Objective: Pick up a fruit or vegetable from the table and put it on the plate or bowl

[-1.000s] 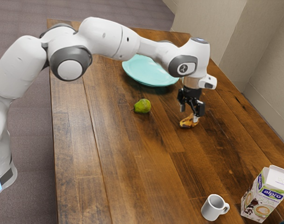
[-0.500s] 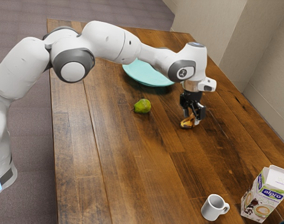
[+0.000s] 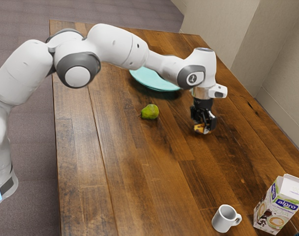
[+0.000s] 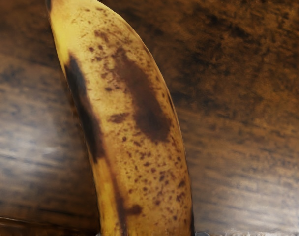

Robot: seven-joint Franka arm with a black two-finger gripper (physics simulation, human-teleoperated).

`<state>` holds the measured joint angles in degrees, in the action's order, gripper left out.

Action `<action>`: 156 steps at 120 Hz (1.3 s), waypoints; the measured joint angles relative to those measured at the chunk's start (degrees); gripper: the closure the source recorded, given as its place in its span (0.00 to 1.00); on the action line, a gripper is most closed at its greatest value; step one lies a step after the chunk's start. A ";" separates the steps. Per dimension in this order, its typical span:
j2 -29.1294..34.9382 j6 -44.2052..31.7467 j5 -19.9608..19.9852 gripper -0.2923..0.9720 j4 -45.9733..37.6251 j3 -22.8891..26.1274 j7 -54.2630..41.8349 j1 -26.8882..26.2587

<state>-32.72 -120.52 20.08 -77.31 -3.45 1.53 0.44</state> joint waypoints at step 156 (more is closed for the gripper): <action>24.81 0.03 -5.68 0.44 -18.81 -6.21 5.71 20.67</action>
<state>-7.91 -120.49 14.40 -96.13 -9.66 7.25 21.11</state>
